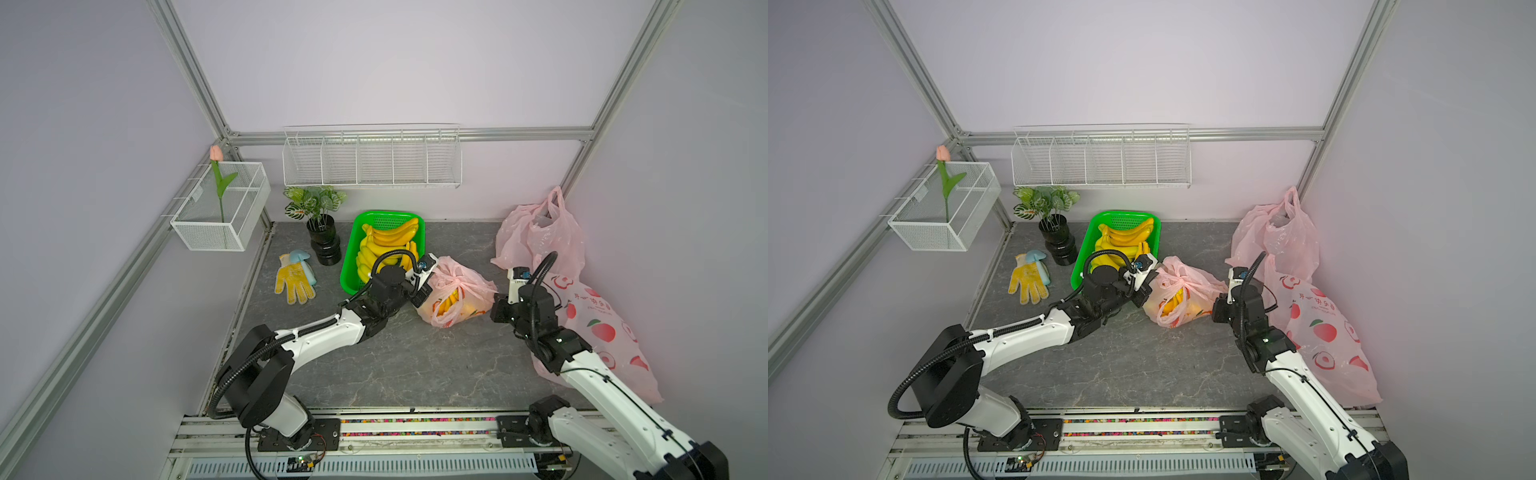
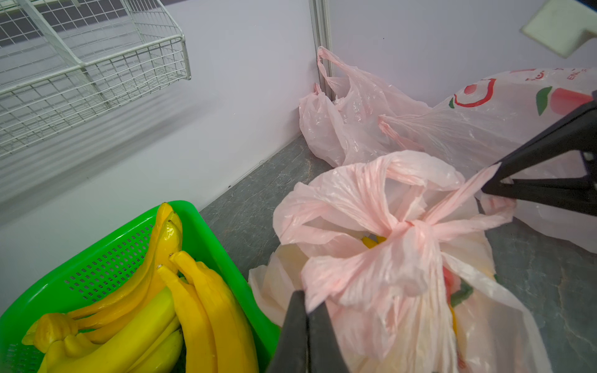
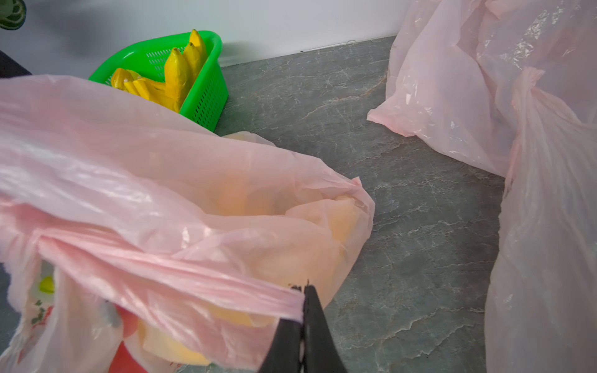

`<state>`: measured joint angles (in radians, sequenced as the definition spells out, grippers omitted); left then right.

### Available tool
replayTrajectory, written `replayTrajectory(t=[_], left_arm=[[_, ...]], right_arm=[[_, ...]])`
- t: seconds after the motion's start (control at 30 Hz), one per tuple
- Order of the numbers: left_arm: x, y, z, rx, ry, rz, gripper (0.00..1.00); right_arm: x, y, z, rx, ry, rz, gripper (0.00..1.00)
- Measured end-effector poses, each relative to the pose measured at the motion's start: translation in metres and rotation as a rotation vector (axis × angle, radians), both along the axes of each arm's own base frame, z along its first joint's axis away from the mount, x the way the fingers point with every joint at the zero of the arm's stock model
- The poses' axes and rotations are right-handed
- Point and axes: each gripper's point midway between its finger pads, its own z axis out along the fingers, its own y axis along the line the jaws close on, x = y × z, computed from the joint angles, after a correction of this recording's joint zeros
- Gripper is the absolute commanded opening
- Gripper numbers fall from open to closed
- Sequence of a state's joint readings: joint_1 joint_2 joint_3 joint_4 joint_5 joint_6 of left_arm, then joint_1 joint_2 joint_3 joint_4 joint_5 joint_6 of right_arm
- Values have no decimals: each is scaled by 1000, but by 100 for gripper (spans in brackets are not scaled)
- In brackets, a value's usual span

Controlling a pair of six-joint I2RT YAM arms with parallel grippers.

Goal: Place the banana into a plastic bag & tie a knot
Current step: Tie the plastic bag at the center of the board.

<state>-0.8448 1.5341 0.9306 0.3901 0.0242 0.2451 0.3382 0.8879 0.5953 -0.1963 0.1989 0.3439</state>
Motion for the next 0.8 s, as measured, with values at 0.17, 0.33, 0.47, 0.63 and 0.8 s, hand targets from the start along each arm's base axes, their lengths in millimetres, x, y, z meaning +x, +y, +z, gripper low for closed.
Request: replayTrajectory(t=[0.17, 0.33, 0.47, 0.63, 0.8], left_arm=[[-2, -2, -2, -1, 7, -12, 0], [-6, -5, -3, -8, 19, -28, 0], [-6, -4, -5, -14, 33, -26, 0], [-8, -2, -13, -20, 61, -20, 0], [-1, 9, -25, -32, 100, 17, 0]], right_arm=[[4, -25, -3, 13, 17, -75, 7], [6, -44, -5, 31, 27, -131, 7], [7, -56, -6, 57, 35, -166, 7], [8, -70, -8, 114, 48, -202, 7], [6, -76, -30, 147, 104, -221, 7]])
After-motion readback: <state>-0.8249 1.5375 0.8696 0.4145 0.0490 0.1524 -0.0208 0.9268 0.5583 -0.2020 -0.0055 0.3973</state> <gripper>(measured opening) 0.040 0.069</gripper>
